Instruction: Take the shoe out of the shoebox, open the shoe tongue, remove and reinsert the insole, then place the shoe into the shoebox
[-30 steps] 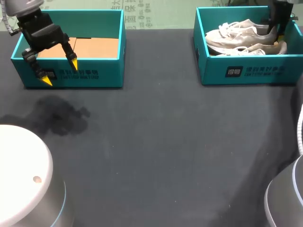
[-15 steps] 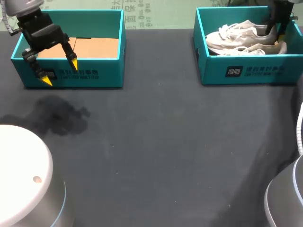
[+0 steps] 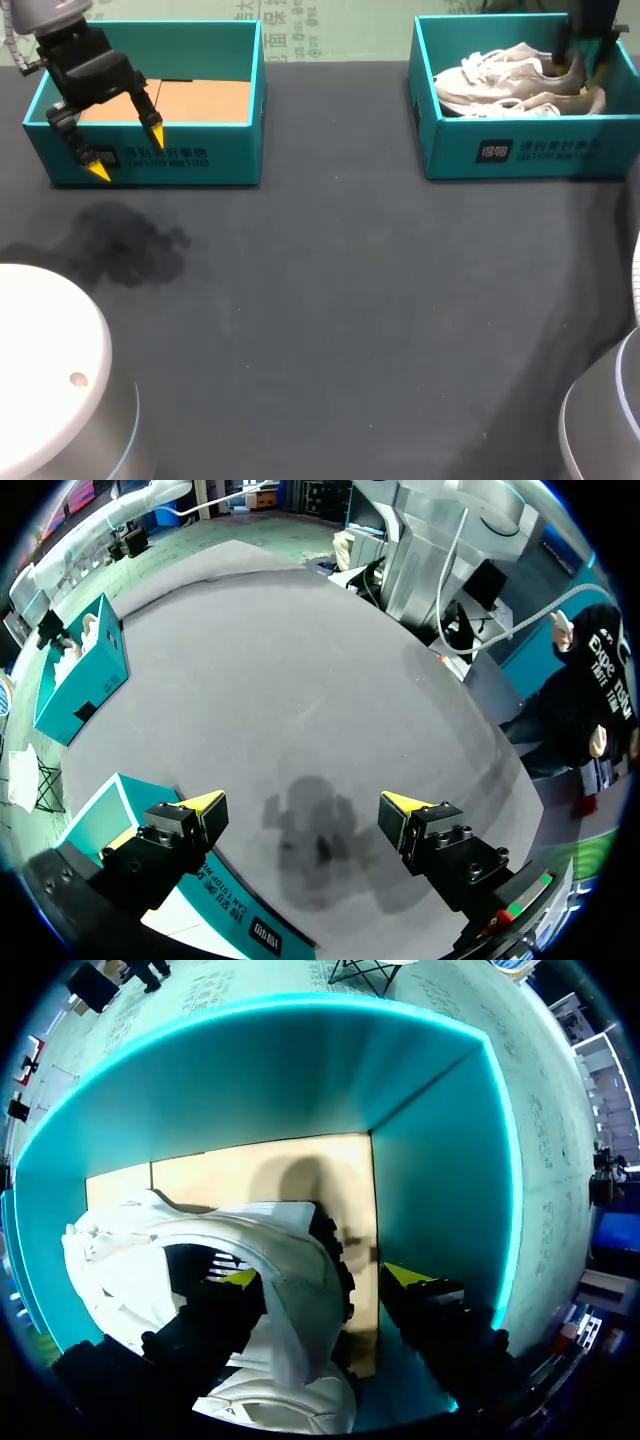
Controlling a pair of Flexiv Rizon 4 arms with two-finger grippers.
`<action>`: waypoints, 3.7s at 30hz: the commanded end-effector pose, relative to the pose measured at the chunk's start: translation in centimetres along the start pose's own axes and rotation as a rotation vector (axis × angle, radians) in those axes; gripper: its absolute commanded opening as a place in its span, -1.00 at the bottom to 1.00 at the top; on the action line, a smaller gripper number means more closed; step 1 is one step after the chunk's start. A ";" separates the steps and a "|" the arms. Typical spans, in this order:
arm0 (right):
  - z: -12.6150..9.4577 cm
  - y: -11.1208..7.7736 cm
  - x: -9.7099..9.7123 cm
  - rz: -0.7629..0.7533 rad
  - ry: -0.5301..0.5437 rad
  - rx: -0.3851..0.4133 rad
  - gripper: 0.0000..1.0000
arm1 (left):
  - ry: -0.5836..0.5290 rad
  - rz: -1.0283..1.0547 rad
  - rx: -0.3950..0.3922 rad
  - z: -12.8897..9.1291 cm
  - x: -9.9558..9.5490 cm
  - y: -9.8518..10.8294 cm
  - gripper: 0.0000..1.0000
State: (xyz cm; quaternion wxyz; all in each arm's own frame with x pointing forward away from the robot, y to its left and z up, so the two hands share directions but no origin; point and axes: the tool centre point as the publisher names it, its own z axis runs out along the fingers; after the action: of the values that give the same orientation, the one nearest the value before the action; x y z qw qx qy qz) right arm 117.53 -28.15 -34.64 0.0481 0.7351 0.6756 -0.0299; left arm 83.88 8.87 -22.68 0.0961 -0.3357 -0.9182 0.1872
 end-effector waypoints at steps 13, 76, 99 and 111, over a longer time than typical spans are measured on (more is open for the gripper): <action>-8.2 -2.7 1.8 0.001 0.013 -0.145 1.00 | 0.000 0.000 -0.002 0.0 0.1 0.0 1.00; -17.6 -19.2 14.6 0.091 0.046 -0.044 1.00 | -0.239 -1.491 -0.097 -4.3 3.4 0.3 1.00; -17.6 -25.1 15.3 0.113 0.048 0.036 1.00 | -0.341 -1.772 -0.360 -4.2 2.7 1.0 1.00; -16.7 -28.4 16.5 0.159 0.077 0.071 1.00 | -0.255 -2.363 -0.310 -4.6 1.7 4.9 1.00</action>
State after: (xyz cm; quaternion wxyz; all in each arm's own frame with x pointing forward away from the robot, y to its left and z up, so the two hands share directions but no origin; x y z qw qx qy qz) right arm 91.24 -7.56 -20.52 -0.0039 0.7869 0.6163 -0.0293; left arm 85.55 14.34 -20.11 0.0298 0.4928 -0.8693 -0.0223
